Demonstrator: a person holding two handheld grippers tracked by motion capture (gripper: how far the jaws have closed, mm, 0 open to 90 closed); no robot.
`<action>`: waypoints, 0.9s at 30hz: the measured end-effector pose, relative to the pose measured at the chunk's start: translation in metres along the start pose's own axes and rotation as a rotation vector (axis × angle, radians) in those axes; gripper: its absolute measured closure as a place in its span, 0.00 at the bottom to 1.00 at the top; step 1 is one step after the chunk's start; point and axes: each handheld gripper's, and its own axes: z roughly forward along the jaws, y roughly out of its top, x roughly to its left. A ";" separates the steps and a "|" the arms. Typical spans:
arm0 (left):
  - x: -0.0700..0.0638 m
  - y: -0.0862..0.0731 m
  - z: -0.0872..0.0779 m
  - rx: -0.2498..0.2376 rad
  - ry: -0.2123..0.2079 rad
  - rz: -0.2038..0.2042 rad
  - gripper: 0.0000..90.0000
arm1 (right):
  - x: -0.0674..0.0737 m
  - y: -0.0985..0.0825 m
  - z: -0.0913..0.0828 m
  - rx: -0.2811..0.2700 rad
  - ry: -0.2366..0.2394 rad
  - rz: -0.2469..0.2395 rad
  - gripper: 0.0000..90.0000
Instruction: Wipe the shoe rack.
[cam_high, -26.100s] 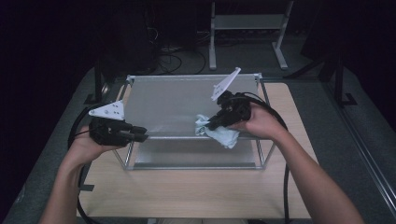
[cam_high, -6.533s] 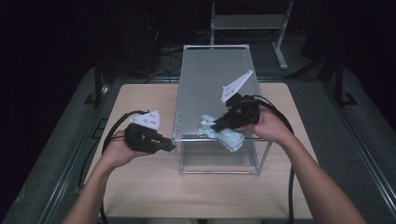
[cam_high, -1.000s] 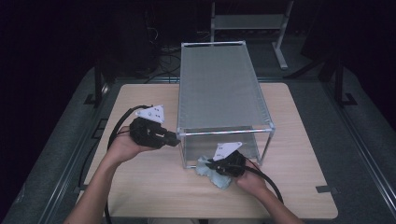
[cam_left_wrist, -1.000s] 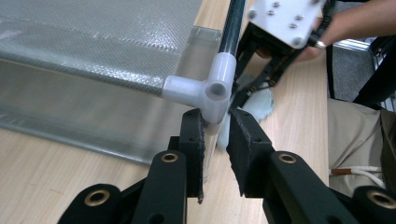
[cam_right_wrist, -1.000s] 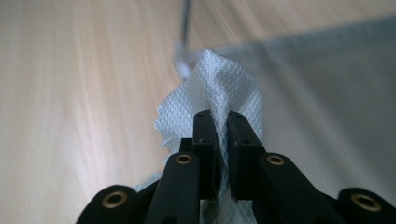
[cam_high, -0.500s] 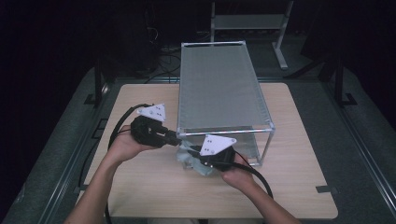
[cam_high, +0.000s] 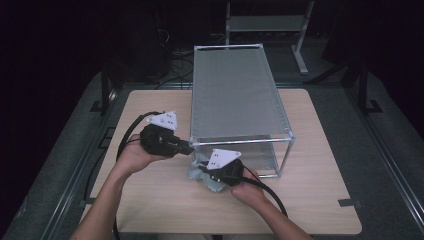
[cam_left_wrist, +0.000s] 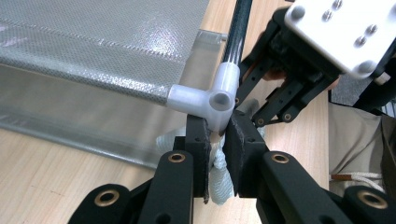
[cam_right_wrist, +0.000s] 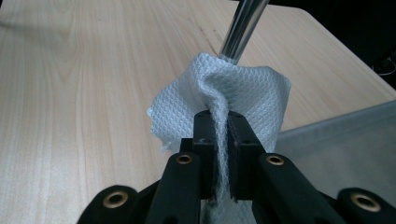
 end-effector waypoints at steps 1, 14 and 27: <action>0.000 0.000 0.000 -0.001 0.001 -0.001 0.88 | -0.001 0.000 0.001 0.008 0.002 -0.007 0.92; -0.001 0.000 0.001 -0.008 0.007 0.011 0.89 | 0.001 -0.042 0.009 0.092 0.072 0.064 0.92; 0.012 -0.009 -0.009 -0.010 0.060 -0.046 0.89 | -0.014 -0.065 -0.034 0.136 0.032 0.075 0.92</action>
